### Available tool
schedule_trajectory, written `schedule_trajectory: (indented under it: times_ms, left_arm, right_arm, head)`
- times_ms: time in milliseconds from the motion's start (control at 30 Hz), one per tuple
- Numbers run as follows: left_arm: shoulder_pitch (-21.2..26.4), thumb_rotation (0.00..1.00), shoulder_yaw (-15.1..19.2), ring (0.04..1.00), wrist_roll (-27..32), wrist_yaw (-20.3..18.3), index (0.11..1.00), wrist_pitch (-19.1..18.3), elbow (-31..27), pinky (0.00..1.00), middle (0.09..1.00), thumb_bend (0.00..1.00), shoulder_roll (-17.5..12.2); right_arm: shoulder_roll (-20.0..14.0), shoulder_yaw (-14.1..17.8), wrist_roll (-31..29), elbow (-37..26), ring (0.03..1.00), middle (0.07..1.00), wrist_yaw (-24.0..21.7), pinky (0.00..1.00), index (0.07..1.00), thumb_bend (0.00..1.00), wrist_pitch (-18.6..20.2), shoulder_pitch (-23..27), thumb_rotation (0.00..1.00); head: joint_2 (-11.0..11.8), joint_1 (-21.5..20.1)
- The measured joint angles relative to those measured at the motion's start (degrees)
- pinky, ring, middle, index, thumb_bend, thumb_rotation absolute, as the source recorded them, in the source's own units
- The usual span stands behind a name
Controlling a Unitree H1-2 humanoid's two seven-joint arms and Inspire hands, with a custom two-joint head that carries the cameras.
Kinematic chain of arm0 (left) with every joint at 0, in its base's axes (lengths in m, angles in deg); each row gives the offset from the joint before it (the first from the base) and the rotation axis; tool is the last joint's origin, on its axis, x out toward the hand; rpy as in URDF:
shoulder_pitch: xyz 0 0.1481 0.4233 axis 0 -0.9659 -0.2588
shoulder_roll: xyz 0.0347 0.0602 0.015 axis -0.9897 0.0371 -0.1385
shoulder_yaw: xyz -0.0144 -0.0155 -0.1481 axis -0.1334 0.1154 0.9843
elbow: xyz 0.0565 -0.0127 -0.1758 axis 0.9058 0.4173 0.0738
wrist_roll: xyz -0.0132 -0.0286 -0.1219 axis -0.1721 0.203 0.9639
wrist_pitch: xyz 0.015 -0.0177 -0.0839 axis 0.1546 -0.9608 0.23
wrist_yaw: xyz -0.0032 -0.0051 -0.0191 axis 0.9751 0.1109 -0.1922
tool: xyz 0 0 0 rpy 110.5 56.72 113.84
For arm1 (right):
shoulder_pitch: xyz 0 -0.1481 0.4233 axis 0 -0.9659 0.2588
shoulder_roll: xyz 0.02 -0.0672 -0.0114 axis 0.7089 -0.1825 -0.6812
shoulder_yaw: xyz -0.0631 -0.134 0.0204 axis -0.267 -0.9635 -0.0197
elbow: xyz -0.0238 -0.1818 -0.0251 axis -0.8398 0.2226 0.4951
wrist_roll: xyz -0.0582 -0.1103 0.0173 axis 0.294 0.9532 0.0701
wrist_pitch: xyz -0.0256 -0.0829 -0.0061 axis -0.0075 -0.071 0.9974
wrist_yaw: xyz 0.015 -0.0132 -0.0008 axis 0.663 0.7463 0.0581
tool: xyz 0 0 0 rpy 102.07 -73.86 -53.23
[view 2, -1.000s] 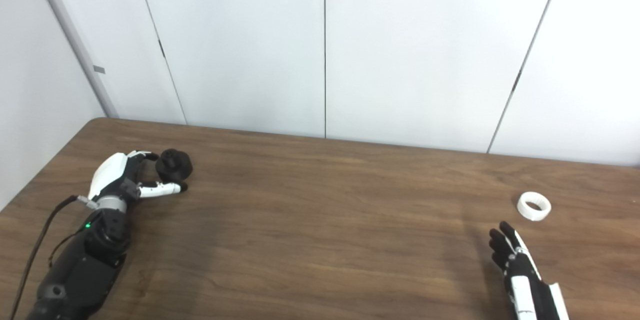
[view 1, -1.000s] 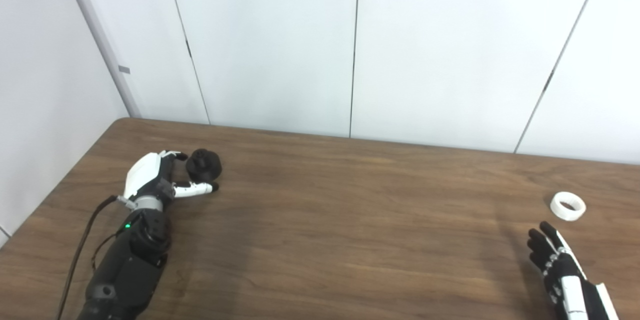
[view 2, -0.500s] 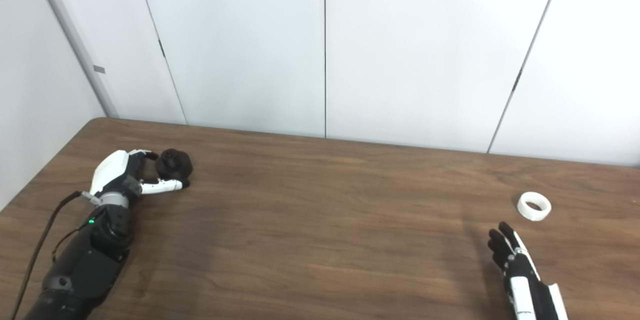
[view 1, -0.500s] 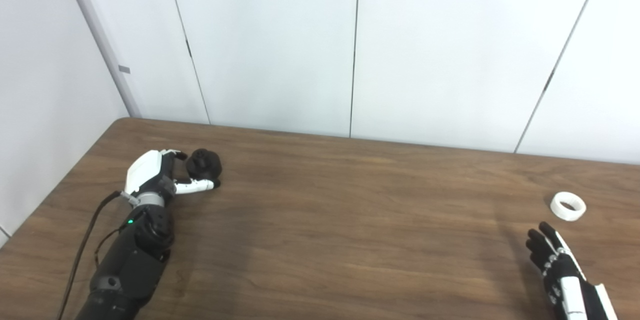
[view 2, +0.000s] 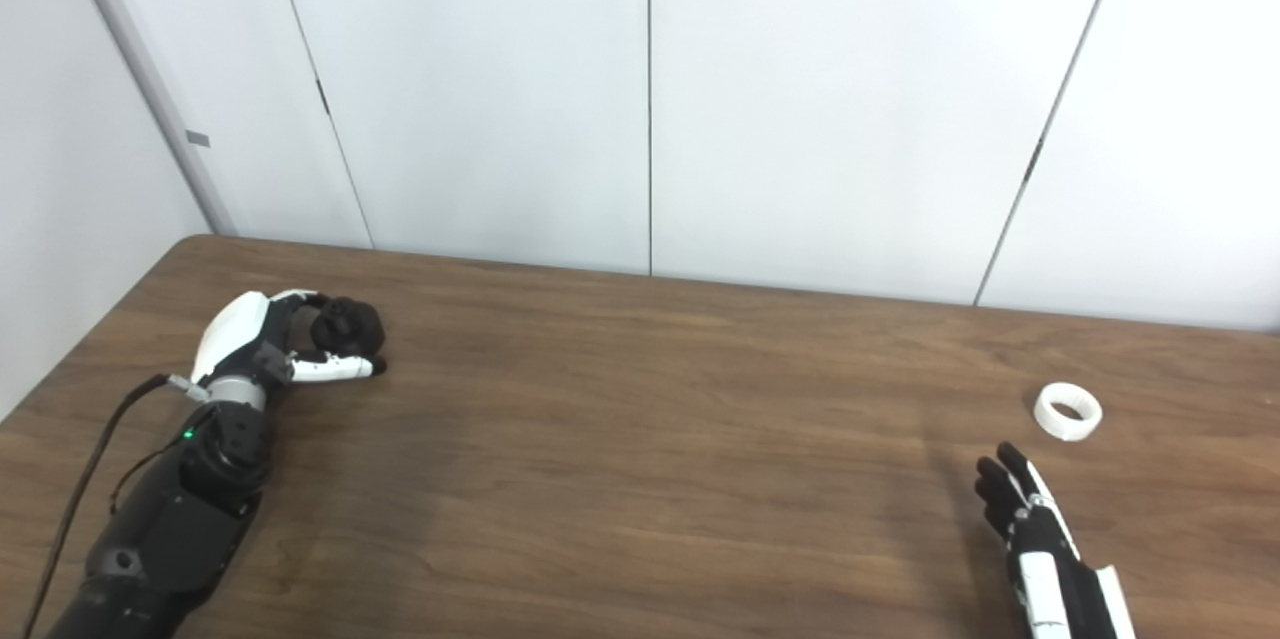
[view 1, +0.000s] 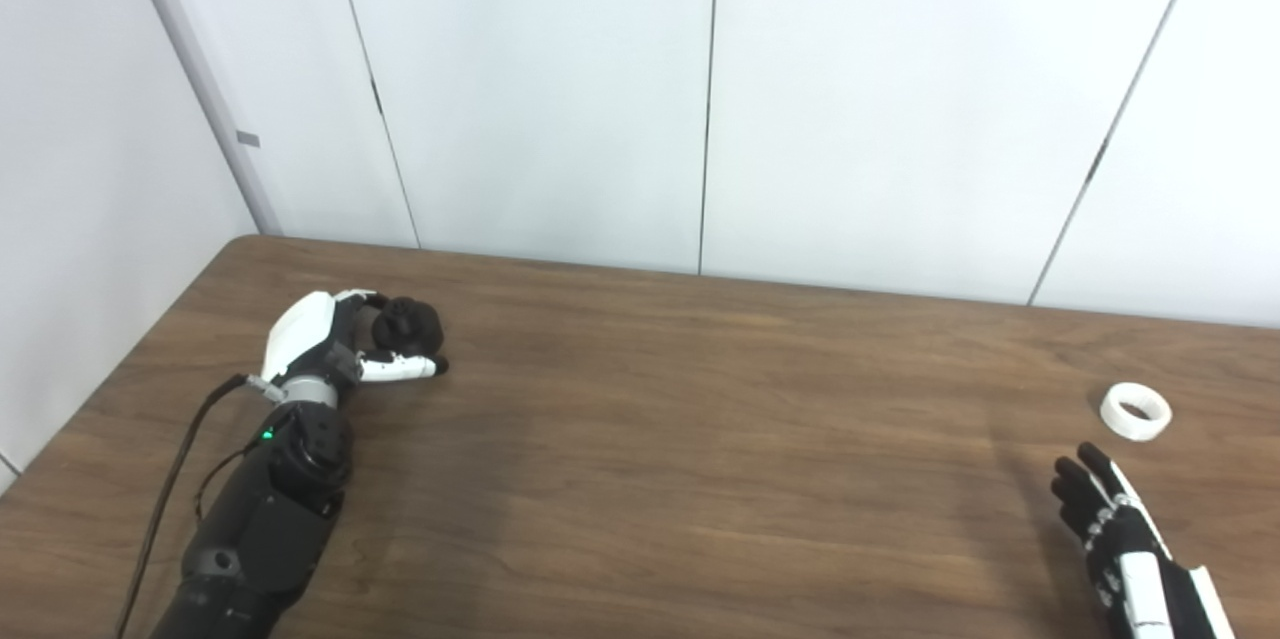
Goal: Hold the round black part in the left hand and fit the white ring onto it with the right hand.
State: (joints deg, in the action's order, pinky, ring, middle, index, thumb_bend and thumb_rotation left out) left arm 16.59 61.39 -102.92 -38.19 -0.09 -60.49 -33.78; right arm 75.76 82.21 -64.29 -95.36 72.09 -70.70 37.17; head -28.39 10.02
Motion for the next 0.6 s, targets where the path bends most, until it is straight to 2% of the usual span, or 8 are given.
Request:
schedule_trajectory:
  times_ms: [233,500,600]
  left_arm:
    - [0.00,0.30,0.05,0.994,0.07,-0.07,0.803,-0.14,-0.09,1.00,0.933,0.95,0.04]
    - [0.00,0.30,-0.32,0.990,-0.06,-0.24,0.793,-2.00,-0.24,1.00,0.930,0.93,0.03]
    - [0.00,0.30,-0.56,0.985,-0.18,-0.23,0.788,-2.32,-0.24,1.00,0.926,0.93,0.02]
  right_arm:
    - [0.01,-0.07,0.27,-0.11,0.916,0.910,0.04,0.95,0.936,0.55,0.02,-0.07,0.99]
    - [0.02,-0.14,0.11,-0.22,0.909,0.902,0.01,0.95,0.931,0.54,0.02,-0.20,0.97]
    - [0.02,-0.17,0.12,-0.26,0.918,0.907,0.02,0.98,0.932,0.56,0.10,-0.22,0.99]
  head:
    - [-0.09,0.00]
    - [-0.18,0.26]
    - [-0.18,0.26]
